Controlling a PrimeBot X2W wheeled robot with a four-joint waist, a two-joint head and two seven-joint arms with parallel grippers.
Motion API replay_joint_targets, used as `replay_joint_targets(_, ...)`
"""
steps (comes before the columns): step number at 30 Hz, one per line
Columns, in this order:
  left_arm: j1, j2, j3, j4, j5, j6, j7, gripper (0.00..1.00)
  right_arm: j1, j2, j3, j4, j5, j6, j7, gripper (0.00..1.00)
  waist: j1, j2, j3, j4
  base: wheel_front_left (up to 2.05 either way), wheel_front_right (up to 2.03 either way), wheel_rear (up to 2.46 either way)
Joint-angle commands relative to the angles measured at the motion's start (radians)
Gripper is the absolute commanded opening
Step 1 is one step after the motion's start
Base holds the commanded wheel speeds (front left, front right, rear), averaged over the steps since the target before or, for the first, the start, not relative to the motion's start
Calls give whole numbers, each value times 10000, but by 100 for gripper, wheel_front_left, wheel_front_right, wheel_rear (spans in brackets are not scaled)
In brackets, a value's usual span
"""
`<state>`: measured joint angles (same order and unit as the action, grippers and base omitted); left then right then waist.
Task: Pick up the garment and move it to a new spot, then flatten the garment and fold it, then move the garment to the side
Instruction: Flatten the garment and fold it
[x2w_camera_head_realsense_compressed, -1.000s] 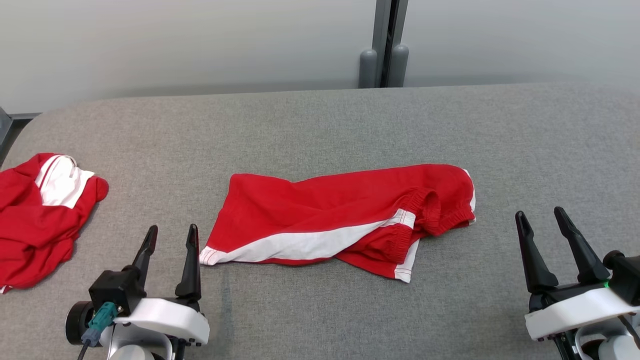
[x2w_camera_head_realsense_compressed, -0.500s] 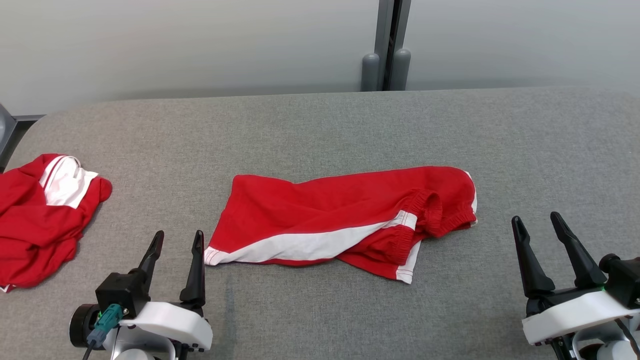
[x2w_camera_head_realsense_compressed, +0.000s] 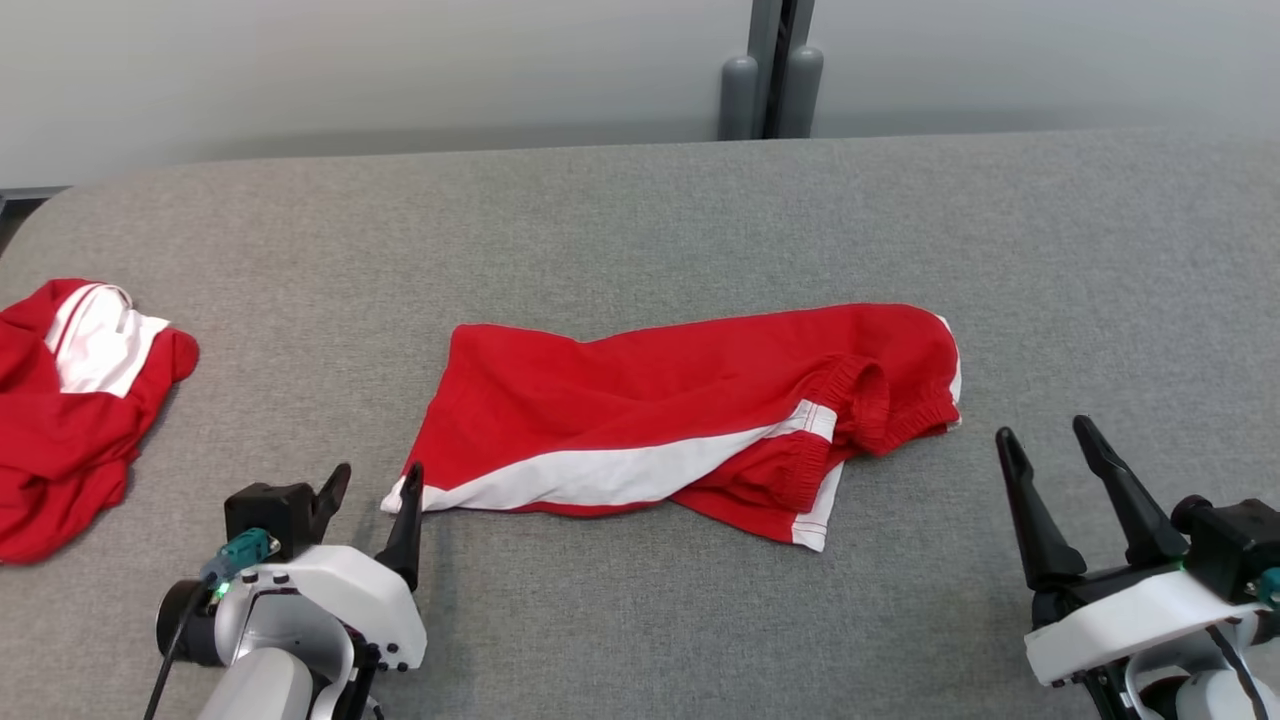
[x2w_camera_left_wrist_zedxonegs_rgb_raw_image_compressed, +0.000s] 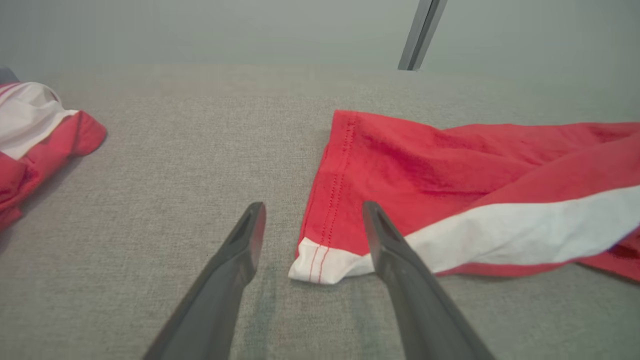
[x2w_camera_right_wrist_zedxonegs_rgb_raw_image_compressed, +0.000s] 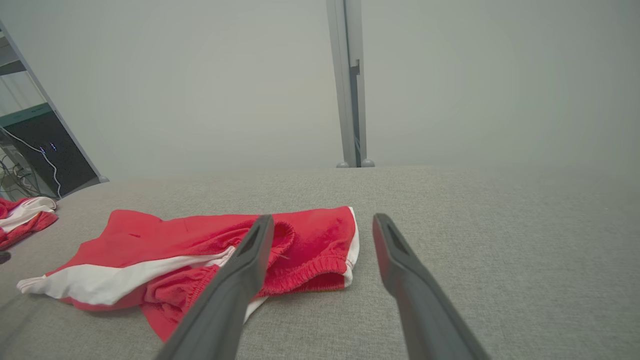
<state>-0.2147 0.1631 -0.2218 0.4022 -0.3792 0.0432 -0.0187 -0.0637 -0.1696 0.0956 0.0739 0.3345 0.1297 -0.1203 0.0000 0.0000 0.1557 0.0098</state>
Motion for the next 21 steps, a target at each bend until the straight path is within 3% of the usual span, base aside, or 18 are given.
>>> replay_joint_targets(1, -188, 37, 35, 165, -159, -59, 138, 100, -97, -90, 24, -5, 56, 20, 53, 100, 0, 0, 90, -76, 0, 0, 0)
replay_joint_targets(13, -724, 21, -21, 1445, -566, -399, 624, 100, -306, -205, 312, 194, 235, 20, 51, 100, 0, 0, 481, -174, 0, 0, 0)
replay_joint_targets(14, -752, 23, -58, 1529, -574, -430, 654, 80, -319, -217, 328, 220, 249, 20, 77, 100, 0, 0, 486, -185, 0, 0, 0)
replay_joint_targets(15, -795, 25, -77, 1599, -582, -451, 651, 33, -329, -229, 363, 224, 254, 20, 95, 100, 0, 0, 490, -191, 0, 0, 0)
replay_joint_targets(16, -834, 22, -89, 1656, -596, -477, 625, 0, -338, -236, 412, 231, 247, 20, 125, 100, 0, 0, 493, -193, 0, 0, 0)
replay_joint_targets(21, -927, 1, -179, 1866, -552, -508, 455, 0, -457, -329, 829, 258, 289, 20, 314, 100, 0, 0, 548, -111, 0, 0, 0)
